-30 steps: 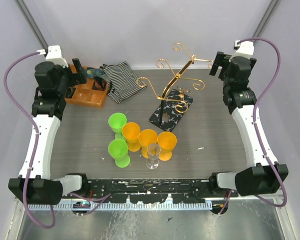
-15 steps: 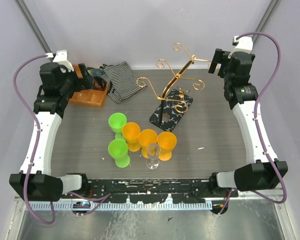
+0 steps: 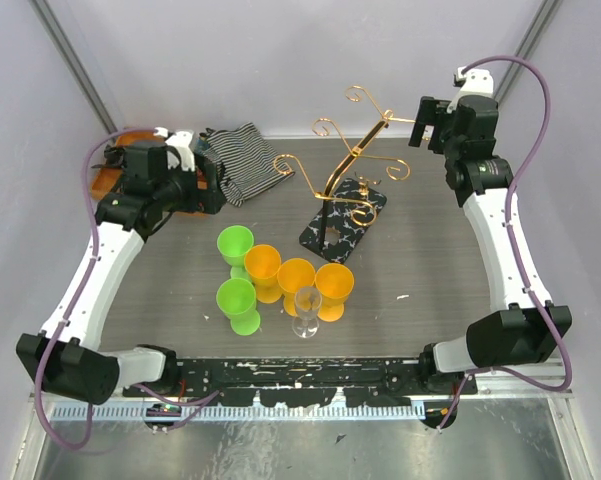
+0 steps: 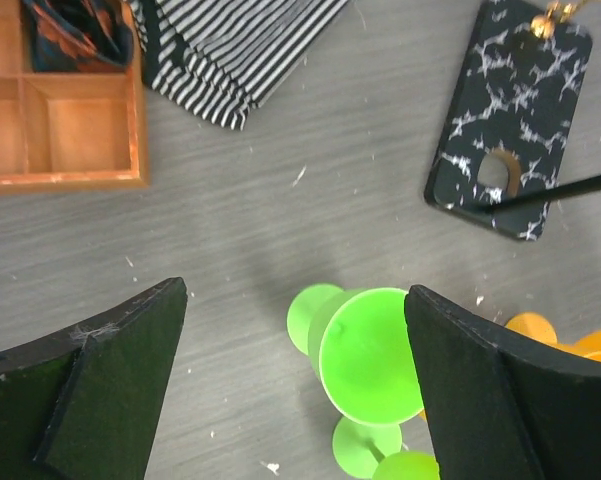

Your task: Place the wine glass upside down on the wine glass rack

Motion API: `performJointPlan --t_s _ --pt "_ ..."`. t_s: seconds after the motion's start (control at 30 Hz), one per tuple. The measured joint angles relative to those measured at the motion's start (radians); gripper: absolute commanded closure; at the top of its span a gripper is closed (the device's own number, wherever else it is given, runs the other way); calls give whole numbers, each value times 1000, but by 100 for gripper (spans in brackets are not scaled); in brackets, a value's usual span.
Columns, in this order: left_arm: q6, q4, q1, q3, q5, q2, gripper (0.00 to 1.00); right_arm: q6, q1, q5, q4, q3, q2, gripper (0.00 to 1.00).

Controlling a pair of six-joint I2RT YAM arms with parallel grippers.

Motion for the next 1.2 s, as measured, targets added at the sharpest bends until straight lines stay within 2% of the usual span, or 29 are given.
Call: performJointPlan --t_s 0.43,0.57,0.9,1.07,1.2 --pt "27 -139 -90 -98 -39 36 12 0 0 -4 -31 0 8 0" --pt "27 -144 -99 -120 -43 82 28 0 0 -4 -33 0 8 0" --pt "28 -149 -102 -129 -42 166 99 3 0 -1 -34 0 8 0" --pt "35 -168 -102 -98 -51 171 100 4 0 -2 -34 0 8 0" --pt "58 -192 -104 -16 -112 170 100 14 0 -14 -36 0 8 0"
